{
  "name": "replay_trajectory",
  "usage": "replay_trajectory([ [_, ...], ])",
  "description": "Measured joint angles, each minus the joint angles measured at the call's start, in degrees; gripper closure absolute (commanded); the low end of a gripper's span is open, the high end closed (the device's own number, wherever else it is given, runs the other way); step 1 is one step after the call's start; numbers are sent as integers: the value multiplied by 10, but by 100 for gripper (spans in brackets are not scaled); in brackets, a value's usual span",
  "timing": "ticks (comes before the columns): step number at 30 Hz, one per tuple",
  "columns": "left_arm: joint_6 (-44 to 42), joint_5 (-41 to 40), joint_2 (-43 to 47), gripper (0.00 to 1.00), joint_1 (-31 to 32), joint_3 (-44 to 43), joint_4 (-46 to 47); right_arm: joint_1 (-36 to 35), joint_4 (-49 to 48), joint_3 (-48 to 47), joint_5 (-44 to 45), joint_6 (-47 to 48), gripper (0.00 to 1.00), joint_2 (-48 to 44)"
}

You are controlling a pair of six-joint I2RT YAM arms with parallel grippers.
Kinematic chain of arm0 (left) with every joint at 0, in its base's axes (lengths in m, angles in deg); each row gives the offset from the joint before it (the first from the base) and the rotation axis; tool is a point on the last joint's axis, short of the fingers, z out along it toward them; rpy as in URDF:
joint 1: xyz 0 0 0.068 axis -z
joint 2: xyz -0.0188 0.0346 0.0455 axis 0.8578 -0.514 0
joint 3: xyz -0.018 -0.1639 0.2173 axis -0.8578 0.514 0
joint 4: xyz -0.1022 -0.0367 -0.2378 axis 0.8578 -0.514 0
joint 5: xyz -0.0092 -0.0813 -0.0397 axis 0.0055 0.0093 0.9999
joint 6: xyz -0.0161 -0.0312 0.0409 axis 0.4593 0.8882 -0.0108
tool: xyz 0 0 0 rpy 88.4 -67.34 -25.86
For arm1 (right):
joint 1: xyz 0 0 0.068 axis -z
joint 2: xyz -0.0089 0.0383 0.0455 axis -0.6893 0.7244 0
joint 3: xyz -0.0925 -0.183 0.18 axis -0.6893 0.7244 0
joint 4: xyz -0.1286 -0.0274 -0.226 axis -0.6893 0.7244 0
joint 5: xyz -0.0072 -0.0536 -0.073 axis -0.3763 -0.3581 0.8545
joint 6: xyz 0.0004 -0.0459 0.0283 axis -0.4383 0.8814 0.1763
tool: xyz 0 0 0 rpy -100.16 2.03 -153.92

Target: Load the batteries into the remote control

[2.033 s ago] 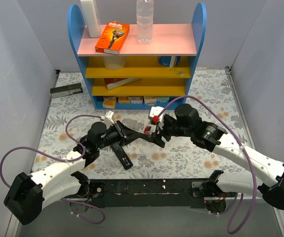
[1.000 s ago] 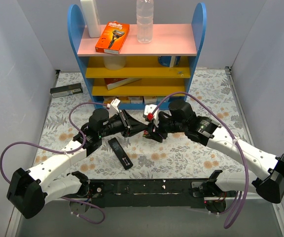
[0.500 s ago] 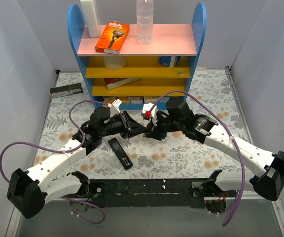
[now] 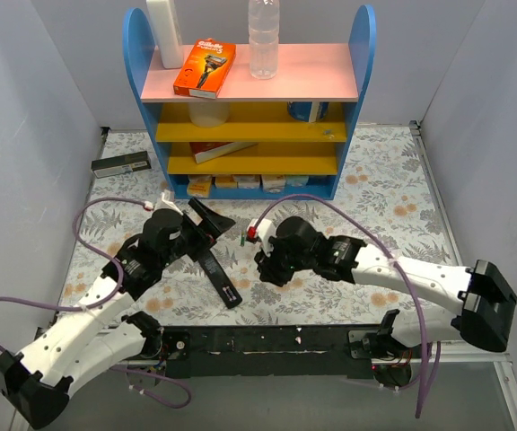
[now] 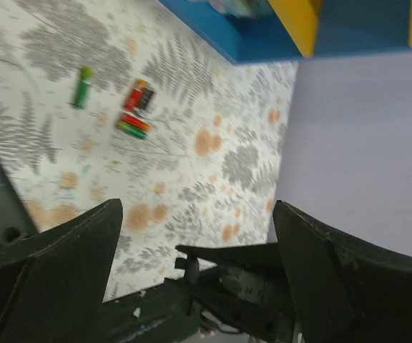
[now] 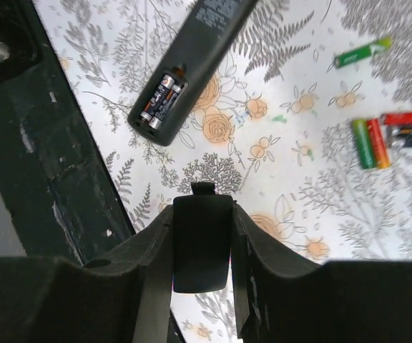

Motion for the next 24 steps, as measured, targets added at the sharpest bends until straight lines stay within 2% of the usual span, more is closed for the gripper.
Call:
replay_trajectory([
  [3,2,-82,26,5,-2,-2,-71,-49,-39,28,68,-68,95,26],
  [7,11,-177,67,5,-2,-1,-165,-117,-112,43,148,-144,95,79],
  [11,13,-239,124,4,-2,7,-222,-170,-179,36,228,-181,95,152],
  [19,-32,-322,259,4,-2,28,-254,-242,-266,16,400,-216,96,234],
  [24,-70,-334,290,4,-2,47,-248,-249,-331,16,459,-232,96,247],
])
